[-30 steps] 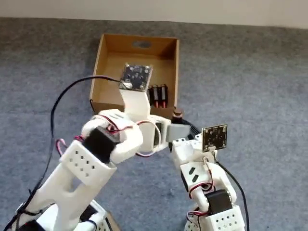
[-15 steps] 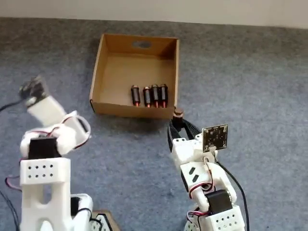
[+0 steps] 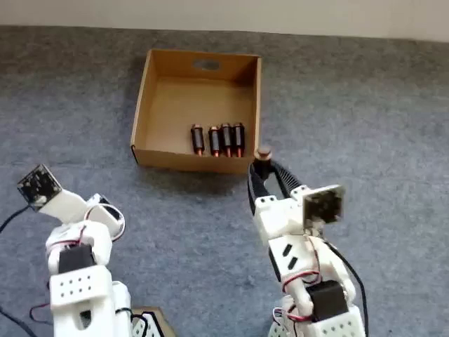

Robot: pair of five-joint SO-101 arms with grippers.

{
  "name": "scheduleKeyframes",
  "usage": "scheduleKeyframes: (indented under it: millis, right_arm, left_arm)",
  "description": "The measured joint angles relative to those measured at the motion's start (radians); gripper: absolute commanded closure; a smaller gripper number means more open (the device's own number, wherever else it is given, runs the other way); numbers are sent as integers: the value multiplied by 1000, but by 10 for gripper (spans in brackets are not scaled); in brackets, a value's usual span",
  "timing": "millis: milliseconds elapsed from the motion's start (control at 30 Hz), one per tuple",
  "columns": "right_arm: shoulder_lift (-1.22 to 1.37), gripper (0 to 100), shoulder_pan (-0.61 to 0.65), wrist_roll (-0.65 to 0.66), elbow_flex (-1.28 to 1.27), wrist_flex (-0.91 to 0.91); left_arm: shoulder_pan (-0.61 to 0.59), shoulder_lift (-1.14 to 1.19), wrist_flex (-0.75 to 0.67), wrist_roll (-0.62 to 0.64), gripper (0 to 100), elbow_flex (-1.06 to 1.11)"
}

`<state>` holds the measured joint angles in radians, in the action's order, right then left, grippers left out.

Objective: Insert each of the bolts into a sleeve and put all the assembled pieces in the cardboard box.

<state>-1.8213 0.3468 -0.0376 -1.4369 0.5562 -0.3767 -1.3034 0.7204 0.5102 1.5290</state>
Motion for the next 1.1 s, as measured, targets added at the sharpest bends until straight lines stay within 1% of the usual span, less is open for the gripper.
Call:
scheduleKeyframes:
  millis: [67,167,267,367,467,567,733,833,1000,1100]
  right_arm:
    - [5,989,0,-25,98,0]
    - [92,989,2,-78,258,-21]
    - [262,989,2,-110,411,-63]
    - [505,989,5,-146,540,-130]
    - [766,989,44,-173,635,-190]
    - [1043,989,117,-184,721,-233]
    - [1484,991,212,-187,902,-272]
    - [1697,991,222,-189,1019,-273]
    - [1972,991,222,-293,1215,-276]
    - [2104,991,236,-318,1320,-278]
  left_arm:
    - [0,-86,0,0,992,54]
    - [0,-233,0,0,992,137]
    - [0,-390,6,0,992,153]
    - [2,-491,92,0,992,152]
    - [3,-497,123,0,992,152]
    - [14,-497,129,0,992,152]
    - [20,-497,132,0,992,152]
    - [20,-497,132,0,992,152]
    - [20,-497,132,0,992,152]
    - [20,-497,132,0,992,152]
